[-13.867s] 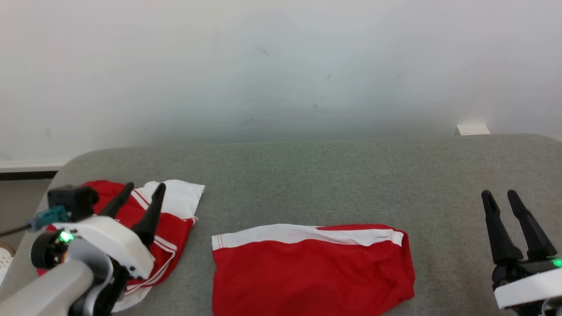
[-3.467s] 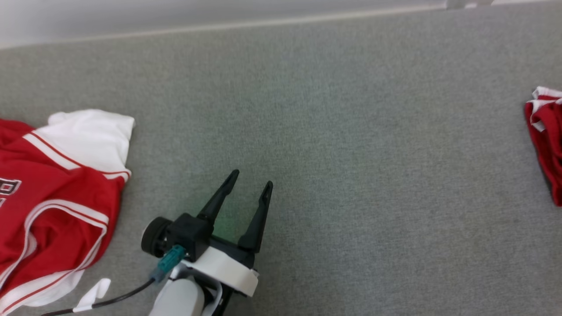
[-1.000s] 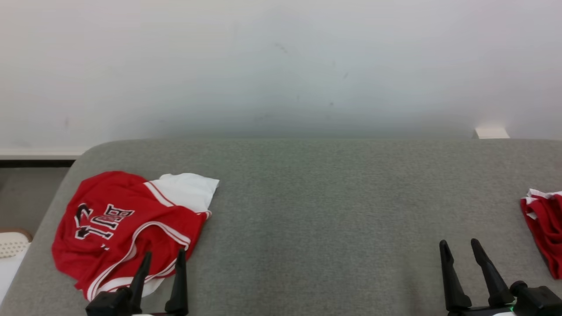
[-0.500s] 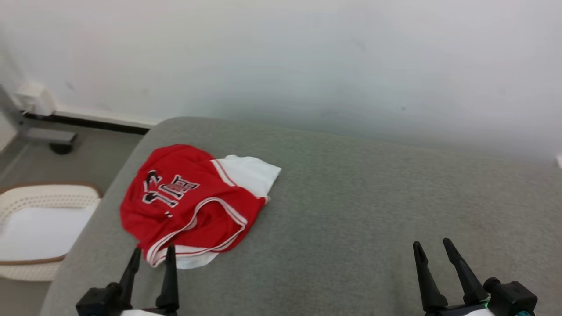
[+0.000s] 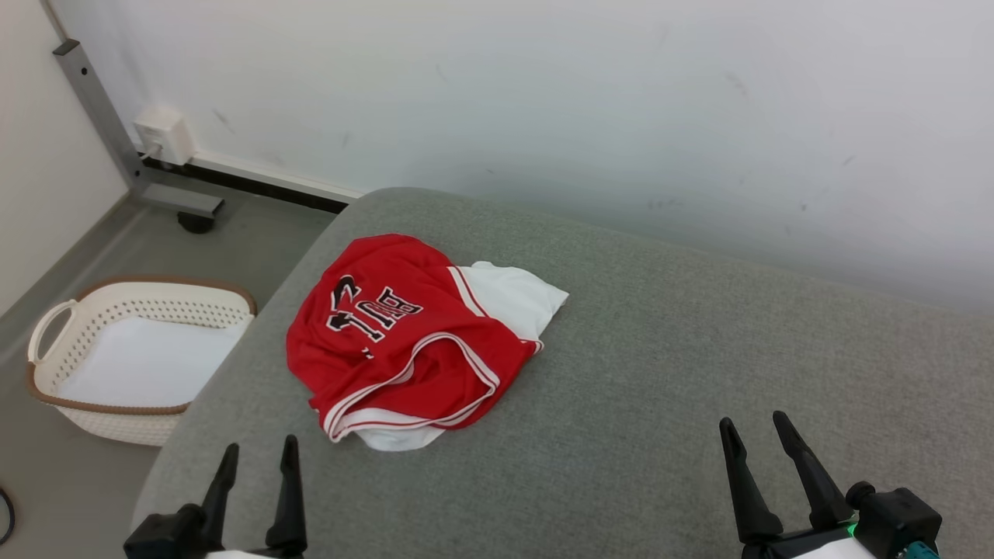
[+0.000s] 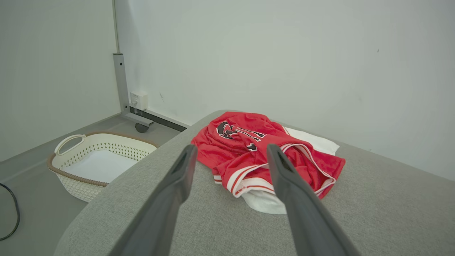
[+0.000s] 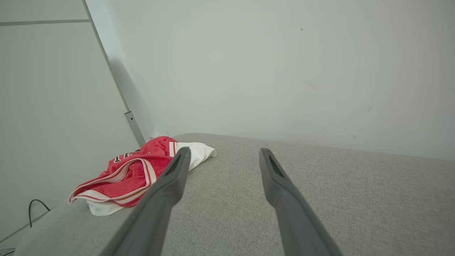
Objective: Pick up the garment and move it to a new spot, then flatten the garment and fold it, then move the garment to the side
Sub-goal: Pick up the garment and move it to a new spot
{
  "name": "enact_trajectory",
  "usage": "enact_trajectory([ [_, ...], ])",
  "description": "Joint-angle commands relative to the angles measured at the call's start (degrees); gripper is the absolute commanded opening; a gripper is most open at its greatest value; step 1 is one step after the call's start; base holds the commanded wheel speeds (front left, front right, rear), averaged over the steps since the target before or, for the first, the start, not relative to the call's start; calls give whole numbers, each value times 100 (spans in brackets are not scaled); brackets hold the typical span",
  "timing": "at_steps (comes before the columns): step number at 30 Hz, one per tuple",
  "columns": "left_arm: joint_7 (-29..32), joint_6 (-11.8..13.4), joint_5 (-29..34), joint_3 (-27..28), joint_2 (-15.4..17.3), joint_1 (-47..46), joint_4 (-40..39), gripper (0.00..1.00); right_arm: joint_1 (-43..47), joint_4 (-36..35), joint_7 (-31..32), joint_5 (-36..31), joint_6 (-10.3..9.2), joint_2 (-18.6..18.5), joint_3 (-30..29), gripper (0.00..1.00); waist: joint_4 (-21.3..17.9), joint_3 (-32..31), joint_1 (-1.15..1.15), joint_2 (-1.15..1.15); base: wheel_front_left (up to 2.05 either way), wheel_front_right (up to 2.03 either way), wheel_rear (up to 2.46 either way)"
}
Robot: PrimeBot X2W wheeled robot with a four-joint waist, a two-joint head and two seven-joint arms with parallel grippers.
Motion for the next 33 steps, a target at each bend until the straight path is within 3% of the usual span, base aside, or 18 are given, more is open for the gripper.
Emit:
enact_trajectory([
  [1,-1,-27,-32,39,18,-30,33,100,-50,-48,7,33,-13,-23,22,100,-30,2,0,0,0,0,0],
  [8,67,-90,-37,55,158,-387,251,100,-90,-188,7,44,-13,-69,56,100,-231,30,0,0,0,0,0],
  [13,605,-87,-153,81,312,-787,272,100,-105,-243,7,66,-13,-47,60,100,-404,53,0,0,0,0,0],
  [21,1875,-114,-290,196,826,-1514,325,100,-246,-297,7,59,-13,-25,92,100,-981,307,0,0,0,0,0],
  [33,3099,-251,-748,207,1419,-2415,1305,100,-542,-304,7,41,-13,-37,78,100,-1942,774,0,0,0,0,0],
])
